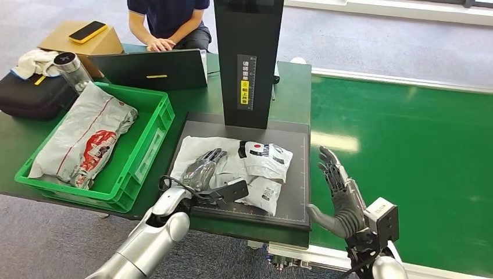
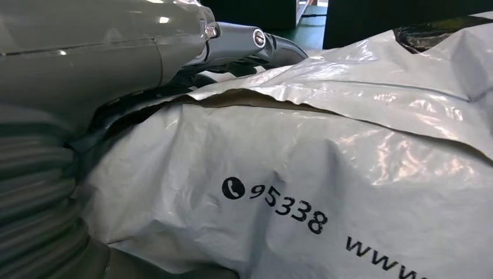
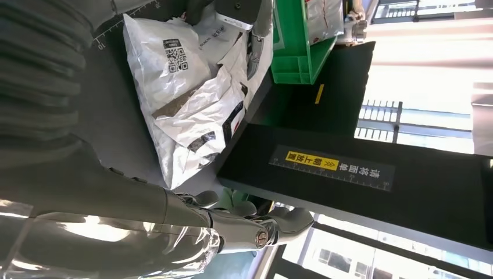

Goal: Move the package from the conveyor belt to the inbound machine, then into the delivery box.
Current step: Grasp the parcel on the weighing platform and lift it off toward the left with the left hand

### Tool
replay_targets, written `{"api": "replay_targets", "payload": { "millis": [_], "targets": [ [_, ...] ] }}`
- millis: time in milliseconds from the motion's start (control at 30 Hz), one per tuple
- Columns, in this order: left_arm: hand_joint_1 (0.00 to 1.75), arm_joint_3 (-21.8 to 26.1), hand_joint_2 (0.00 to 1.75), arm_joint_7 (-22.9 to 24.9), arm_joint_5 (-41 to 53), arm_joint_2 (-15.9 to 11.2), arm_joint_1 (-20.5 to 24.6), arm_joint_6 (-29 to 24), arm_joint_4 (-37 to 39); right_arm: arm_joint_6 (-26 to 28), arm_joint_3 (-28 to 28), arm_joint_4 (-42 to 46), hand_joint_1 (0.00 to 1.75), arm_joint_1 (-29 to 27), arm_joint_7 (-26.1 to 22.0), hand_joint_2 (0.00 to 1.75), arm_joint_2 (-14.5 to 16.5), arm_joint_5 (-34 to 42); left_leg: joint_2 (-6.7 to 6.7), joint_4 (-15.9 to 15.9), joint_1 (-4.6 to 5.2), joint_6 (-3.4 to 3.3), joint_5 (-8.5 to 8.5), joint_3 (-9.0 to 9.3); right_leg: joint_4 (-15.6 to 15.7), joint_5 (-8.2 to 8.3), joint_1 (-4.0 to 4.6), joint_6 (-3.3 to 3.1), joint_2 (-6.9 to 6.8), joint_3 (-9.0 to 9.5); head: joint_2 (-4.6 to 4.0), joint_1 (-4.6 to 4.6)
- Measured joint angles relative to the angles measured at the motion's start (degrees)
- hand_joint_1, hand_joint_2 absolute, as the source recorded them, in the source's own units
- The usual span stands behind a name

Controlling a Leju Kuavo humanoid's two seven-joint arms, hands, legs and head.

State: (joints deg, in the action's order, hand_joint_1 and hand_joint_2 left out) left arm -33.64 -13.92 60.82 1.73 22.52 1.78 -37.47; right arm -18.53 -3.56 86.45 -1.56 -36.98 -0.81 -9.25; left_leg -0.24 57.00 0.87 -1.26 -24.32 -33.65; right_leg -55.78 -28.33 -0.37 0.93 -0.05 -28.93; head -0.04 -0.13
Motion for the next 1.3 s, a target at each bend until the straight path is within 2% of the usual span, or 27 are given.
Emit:
{"api": "replay_targets", "payload": {
  "millis": [33,67,400,567,800,933,1000,1133,1300],
  "targets": [
    [1.71,0.0,1.75,-0.01,0.05,0.0,0.09,-0.03,0.23,0.0,-0.13,0.18,0.0,-0.12,0.0,1.75,0.08,-0.03,0.0,0.0,0.0,0.0,0.01,0.02,0.0,0.01,0.0,0.0,0.0,0.02,0.0,0.01],
    [1.75,0.0,1.75,-0.02,0.09,0.0,0.17,-0.04,0.42,-0.01,-0.22,0.31,0.0,-0.21,0.0,1.75,0.16,-0.05,0.0,0.0,0.0,0.0,0.01,0.05,0.0,0.01,0.0,-0.01,0.0,0.05,0.0,0.0],
    [1.75,0.64,1.75,-1.7,-0.72,0.0,0.44,-0.24,0.7,-0.83,-0.38,0.85,0.0,-0.63,0.8,1.75,0.75,-0.71,-0.01,0.0,0.0,0.01,-0.01,0.09,-0.02,0.0,0.0,-0.02,-0.01,0.17,0.01,0.0],
    [1.75,2.2,1.75,-3.97,-2.38,0.0,0.12,-2.12,0.64,-0.91,-0.27,0.86,0.0,-0.63,0.95,1.75,0.77,-0.87,-0.01,0.0,0.0,0.01,-0.01,0.09,-0.02,0.0,0.0,-0.02,0.0,0.15,0.01,0.0],
    [1.75,6.16,1.75,-9.26,-5.12,-0.06,-2.25,-10.16,-2.82,-0.9,-0.27,1.47,0.0,-0.72,1.66,1.75,0.77,0.0,0.04,0.01,0.0,0.01,-0.01,-0.06,-0.02,0.01,0.0,-0.02,0.04,-0.01,0.0,0.0],
    [1.75,9.14,1.75,-14.86,-9.03,-0.09,-4.79,-19.71,-9.08,-0.95,-0.22,1.71,0.0,-0.59,2.09,1.75,0.73,1.03,0.07,0.01,0.0,0.02,-0.02,-0.25,-0.04,0.01,0.0,-0.02,0.08,-0.19,0.02,0.01],
    [1.75,10.76,1.75,-15.94,-10.09,-0.11,-5.96,-22.8,-13.35,-0.92,-0.08,1.72,0.0,-0.35,2.22,1.75,0.67,1.57,0.06,0.01,0.0,0.02,-0.03,-0.32,-0.04,0.0,0.0,-0.02,0.08,-0.25,0.01,0.0],
    [1.75,13.16,1.75,-16.47,-10.66,-0.18,-7.84,-25.42,-20.46,-0.71,0.26,1.65,0.0,0.44,2.52,1.75,0.35,2.15,-0.01,0.01,0.0,0.03,-0.04,-0.37,-0.04,-0.02,0.0,0.0,0.02,-0.27,0.0,-0.01],
    [1.75,14.91,1.75,-17.45,-10.76,-0.21,-9.27,-28.04,-24.44,-0.14,0.47,1.52,0.0,1.05,2.55,1.75,0.21,2.51,-0.01,0.01,0.0,0.03,-0.04,-0.37,-0.04,-0.02,0.0,0.0,0.02,-0.27,0.01,0.01]
  ]
}}
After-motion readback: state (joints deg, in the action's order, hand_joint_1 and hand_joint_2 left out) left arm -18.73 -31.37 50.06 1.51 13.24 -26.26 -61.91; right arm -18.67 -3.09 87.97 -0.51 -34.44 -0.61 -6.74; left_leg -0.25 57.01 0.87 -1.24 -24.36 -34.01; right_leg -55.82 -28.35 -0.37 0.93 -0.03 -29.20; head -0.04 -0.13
